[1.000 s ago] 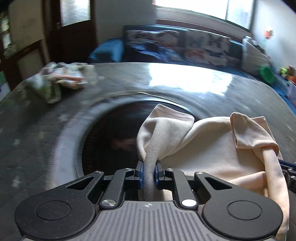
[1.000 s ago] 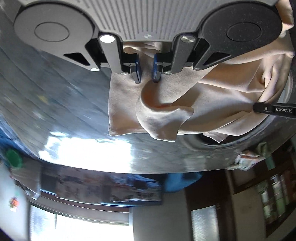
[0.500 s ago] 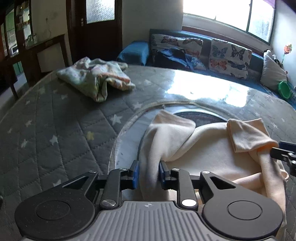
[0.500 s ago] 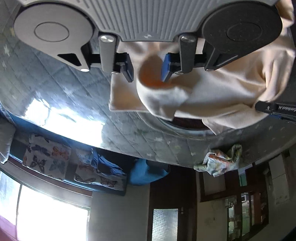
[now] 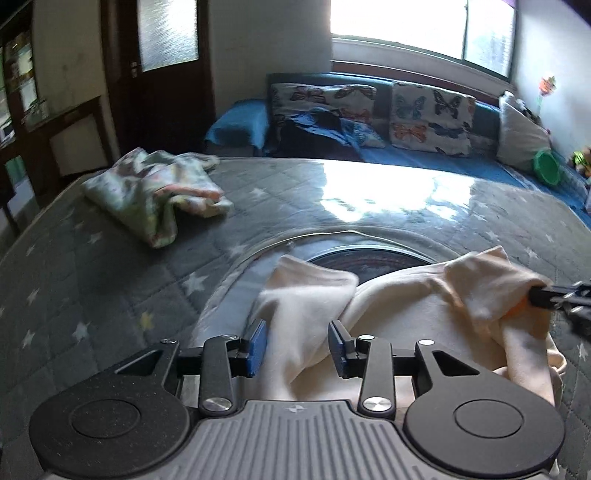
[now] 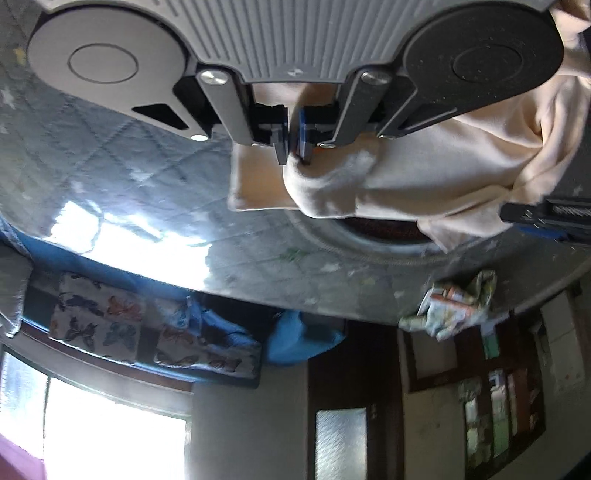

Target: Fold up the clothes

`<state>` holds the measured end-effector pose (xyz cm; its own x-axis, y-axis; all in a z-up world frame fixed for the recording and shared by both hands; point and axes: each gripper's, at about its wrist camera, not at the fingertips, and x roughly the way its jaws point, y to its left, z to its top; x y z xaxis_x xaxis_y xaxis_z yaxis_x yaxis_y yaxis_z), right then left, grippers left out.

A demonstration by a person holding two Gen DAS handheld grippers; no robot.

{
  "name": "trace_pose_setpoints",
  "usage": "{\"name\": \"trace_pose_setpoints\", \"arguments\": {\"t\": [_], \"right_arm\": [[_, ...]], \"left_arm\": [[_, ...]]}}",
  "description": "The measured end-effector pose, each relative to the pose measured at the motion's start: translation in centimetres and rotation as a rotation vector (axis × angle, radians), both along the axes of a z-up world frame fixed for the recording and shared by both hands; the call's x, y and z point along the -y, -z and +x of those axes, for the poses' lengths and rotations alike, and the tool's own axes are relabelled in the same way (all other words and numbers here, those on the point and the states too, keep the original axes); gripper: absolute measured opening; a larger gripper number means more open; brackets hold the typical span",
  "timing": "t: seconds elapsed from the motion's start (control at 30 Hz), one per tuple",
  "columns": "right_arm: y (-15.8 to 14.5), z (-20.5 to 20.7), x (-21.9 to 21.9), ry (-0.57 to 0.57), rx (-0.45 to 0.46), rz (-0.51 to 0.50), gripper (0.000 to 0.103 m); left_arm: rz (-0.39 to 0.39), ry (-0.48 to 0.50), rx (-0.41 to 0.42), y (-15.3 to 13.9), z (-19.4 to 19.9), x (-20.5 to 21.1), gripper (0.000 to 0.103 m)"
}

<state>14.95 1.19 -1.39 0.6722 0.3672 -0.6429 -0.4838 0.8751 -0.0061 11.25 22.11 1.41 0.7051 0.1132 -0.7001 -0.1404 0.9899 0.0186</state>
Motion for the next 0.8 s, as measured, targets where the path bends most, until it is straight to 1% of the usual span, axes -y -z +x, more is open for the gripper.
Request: {"name": "trace_pose_setpoints", "arguments": {"t": [0.13, 0.33, 0.43, 0.63, 0.73, 0.8], "right_arm": [[-1.7, -1.6, 2.7, 0.042, 0.045, 0.002, 0.004], [-3.5, -5.3, 8.1, 0.168, 0.096, 0.005, 0.004], [-3.1, -7.2, 10.4, 0.233, 0.073, 0.001, 0.004], [-0.3, -9.7, 13.6, 0.339, -0.022, -0.032, 0.005], [0.5, -10.1, 14.6, 0.381, -0.046, -0.038, 0.01], [0.3, -10.3, 15.1, 0.399, -0.039, -0.034, 0.014]], "left_arm": [[0.005, 0.029, -0.013, 0.7, 1.3, 0.5, 0.04], [-0.005, 0.066, 0.001, 0.9, 1.9, 0.7, 0.04], [-0.017, 0.073, 0.014, 0.9, 1.9, 0.7, 0.043], [0.005, 0.063, 0.029, 0.8, 1.7, 0.5, 0.044], [0.003, 0.062, 0.034, 0.6, 1.8, 0.3, 0.046], [0.002, 0.065, 0.031, 0.7, 1.9, 0.3, 0.046]]}}
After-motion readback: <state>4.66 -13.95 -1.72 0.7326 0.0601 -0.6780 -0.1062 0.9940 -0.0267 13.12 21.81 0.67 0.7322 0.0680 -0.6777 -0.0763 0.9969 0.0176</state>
